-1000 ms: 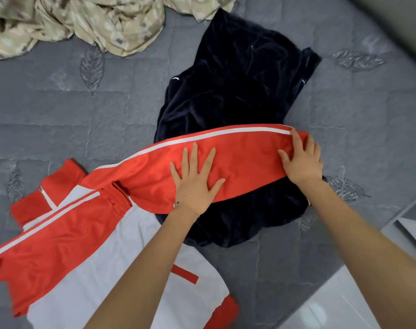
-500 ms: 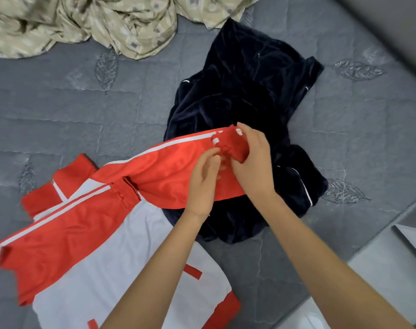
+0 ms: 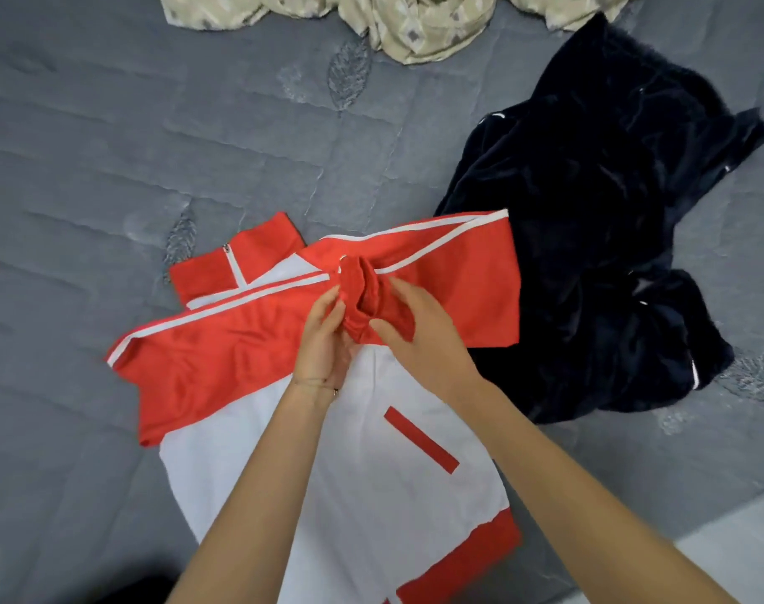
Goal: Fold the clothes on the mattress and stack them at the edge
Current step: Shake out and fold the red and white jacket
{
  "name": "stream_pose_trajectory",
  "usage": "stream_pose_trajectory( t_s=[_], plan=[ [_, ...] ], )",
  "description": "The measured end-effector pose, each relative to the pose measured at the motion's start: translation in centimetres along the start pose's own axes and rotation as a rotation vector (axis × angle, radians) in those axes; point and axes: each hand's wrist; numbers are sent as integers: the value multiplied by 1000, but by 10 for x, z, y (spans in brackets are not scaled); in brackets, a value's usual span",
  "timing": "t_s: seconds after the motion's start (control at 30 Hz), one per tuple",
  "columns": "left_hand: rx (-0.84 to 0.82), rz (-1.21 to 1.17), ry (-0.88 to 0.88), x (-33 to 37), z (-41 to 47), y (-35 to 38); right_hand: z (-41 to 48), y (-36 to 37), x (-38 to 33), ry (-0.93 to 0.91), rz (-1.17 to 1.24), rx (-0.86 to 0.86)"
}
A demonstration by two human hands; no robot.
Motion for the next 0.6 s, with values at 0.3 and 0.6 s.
stream_pose_trajectory(
  t_s=[0.3, 0.6],
  plan=[
    [273, -78, -99, 13, -13, -96, -4, 108, -14, -139, -228, -397],
    [547, -187, 107, 58, -10, -208, 17, 135, 19, -37, -764, -417]
  ],
)
Point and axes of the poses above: each hand's wrist, its own z-axis towards the middle knuckle, its own y-axis out of the palm, x = y × z, and after that the axes turned 10 degrees about -y, right-handed
